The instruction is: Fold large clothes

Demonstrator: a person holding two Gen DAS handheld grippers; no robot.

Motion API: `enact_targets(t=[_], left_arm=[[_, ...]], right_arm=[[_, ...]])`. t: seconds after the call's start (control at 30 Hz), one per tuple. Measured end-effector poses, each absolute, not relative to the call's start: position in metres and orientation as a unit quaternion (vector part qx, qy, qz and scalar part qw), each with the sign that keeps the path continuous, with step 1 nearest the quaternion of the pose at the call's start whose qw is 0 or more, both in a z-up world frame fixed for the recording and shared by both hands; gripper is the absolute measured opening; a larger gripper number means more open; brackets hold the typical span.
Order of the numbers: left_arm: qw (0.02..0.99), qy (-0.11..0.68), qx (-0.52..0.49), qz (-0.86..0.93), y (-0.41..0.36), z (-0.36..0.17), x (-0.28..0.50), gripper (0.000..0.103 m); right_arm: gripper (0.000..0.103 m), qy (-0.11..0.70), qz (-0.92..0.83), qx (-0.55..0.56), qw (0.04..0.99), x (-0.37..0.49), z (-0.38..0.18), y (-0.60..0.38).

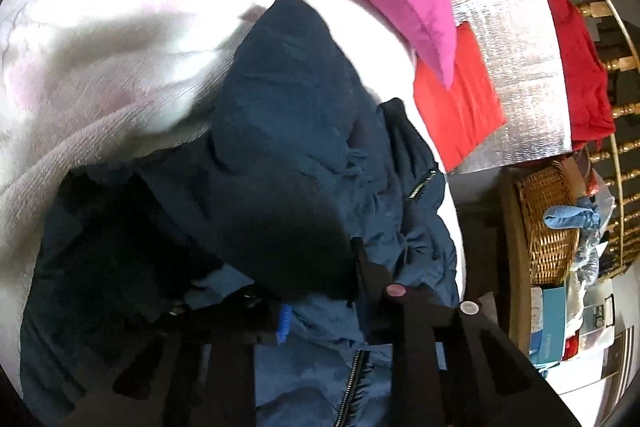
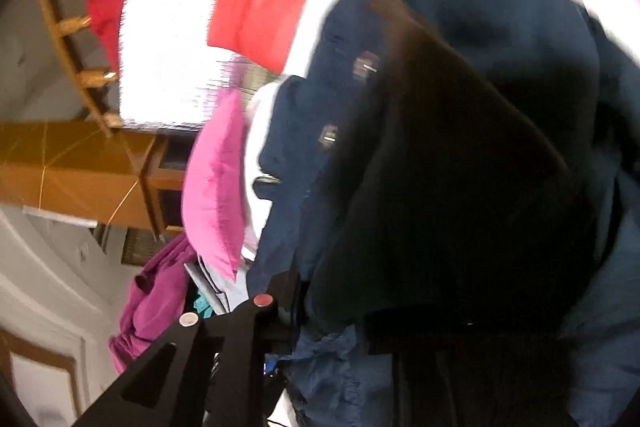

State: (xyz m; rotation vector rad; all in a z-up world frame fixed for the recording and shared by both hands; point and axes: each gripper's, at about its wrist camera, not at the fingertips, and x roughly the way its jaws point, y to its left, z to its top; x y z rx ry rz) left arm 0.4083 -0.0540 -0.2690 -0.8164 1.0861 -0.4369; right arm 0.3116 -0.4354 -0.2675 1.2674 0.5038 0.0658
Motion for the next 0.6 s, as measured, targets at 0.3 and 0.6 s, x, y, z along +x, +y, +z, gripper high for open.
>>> enact_targets(t=[0.3,0.6], left_arm=[[0.759,0.543,-0.308,-0.185,-0.055,-0.275,0.413,0.031],[0.741,0.590,-0.248,-0.202,-0.043,-0.242,0.385,0.059]], right_arm=[[0.025,0.323,0.006,0.560,0.763,0.315,-0.288,-0.435],[0.060,0.395,0.035,0.480,0.782,0.280,-0.246,-0.471]])
